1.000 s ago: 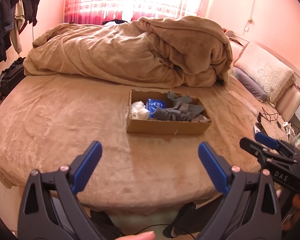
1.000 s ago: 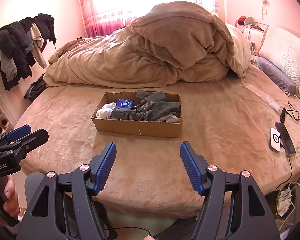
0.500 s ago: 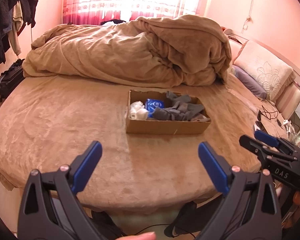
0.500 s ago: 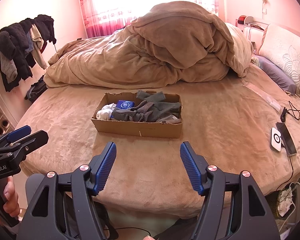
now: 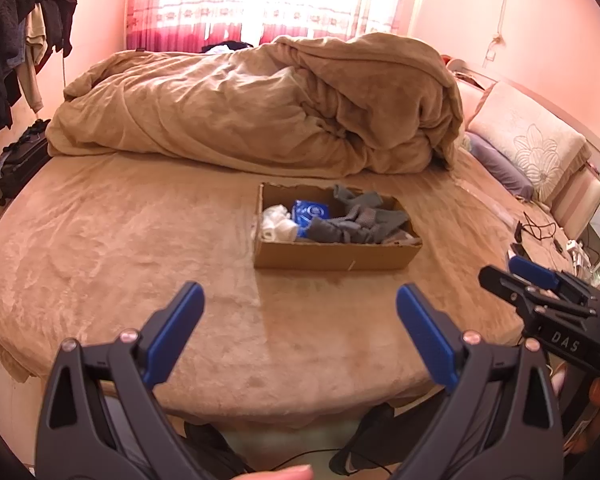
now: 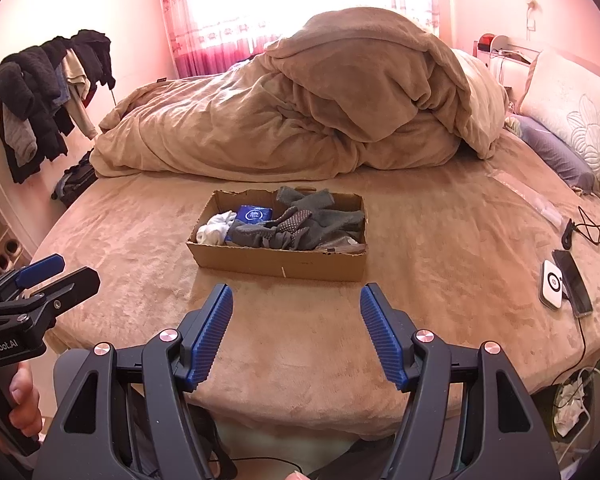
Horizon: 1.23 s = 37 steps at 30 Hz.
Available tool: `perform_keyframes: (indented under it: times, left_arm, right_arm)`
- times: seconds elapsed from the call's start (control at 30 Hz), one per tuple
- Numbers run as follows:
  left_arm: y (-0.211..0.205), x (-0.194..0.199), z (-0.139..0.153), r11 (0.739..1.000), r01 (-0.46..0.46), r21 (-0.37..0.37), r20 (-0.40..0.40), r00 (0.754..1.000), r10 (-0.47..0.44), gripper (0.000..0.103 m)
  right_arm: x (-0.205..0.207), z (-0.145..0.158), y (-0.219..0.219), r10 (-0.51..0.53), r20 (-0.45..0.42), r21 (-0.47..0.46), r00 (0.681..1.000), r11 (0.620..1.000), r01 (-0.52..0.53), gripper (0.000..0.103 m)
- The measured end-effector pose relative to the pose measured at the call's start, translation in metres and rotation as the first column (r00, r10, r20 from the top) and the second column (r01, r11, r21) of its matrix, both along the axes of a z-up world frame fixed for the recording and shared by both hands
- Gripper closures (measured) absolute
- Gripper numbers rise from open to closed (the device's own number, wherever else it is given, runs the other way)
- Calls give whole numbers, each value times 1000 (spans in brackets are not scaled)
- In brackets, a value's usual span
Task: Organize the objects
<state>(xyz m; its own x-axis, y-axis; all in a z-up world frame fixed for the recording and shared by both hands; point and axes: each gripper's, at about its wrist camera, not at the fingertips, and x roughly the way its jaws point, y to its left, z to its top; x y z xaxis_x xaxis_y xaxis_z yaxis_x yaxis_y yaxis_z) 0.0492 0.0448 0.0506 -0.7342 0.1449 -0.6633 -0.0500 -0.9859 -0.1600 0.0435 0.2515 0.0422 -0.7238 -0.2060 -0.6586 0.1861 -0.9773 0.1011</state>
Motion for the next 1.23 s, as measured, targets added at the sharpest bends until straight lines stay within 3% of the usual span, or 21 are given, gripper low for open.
perform_keyframes:
  times: [0.7,1.23]
  left_arm:
    - [2,-4,-2,1000,2,9,12,1000,-2,5]
    - [15,-29,-24,999,29,-13,62,998,-28,5]
  right_arm:
    - [-5,2,-2,7,10,2,1000,1000,-7,33]
    - [-23,-10,3,6,41,-25,999,1000,-5,33]
